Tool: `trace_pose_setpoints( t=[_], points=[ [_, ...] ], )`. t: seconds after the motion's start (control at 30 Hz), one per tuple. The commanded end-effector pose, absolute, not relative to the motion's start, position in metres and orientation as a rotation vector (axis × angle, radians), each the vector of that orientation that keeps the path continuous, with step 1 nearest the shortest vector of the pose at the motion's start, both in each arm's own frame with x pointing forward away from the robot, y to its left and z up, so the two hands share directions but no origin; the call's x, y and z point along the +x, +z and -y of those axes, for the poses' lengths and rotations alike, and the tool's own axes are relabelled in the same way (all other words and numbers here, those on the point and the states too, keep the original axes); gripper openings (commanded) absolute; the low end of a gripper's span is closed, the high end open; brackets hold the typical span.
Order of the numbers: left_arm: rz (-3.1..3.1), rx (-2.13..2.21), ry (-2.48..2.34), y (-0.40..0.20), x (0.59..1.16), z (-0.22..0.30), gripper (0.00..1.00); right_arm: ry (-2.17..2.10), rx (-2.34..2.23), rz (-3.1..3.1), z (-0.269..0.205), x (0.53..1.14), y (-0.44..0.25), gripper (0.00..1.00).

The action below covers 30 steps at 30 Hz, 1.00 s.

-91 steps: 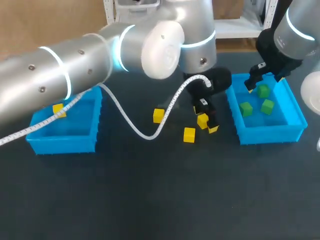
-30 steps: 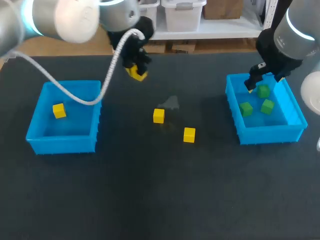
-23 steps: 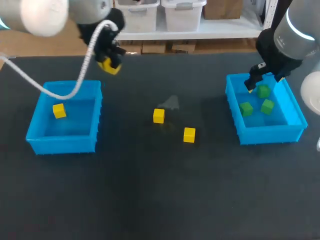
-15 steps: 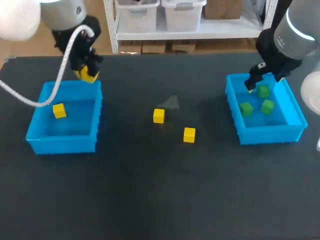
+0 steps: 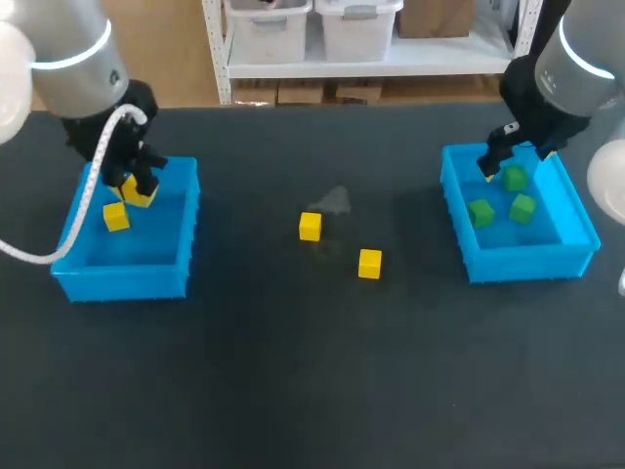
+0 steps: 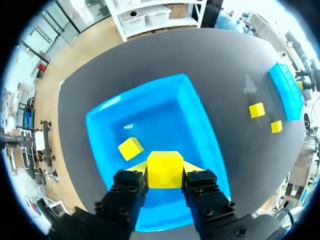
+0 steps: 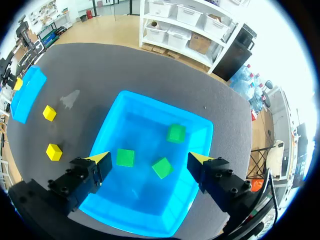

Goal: Put the green cubes in the right bin and the yellow cubes in the left bin.

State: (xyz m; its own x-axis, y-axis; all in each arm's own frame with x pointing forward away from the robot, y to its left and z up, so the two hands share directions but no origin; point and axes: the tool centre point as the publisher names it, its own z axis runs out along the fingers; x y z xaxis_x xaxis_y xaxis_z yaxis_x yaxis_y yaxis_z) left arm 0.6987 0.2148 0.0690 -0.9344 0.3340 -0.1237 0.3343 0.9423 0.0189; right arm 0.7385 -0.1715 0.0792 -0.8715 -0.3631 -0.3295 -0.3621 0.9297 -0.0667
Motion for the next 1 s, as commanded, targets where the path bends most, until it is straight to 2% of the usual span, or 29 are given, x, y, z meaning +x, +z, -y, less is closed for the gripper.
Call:
trace_pose_setpoints(
  t=[0.03,0.4,1.0],
  points=[
    [-2.87,0.508,-0.034,0.065,0.693,-0.22,1.0,-0.005,-0.531,-2.745,0.172,0.737,0.079,1.0],
    [-2.777,0.635,-0.144,0.097,0.711,-0.187,1.0,-0.005,-0.531,-2.745,0.172,0.737,0.079,1.0],
    [-2.592,1.124,-0.267,0.151,0.748,-0.088,1.0,-0.005,-0.531,-2.745,0.172,0.737,0.079,1.0]
  ],
)
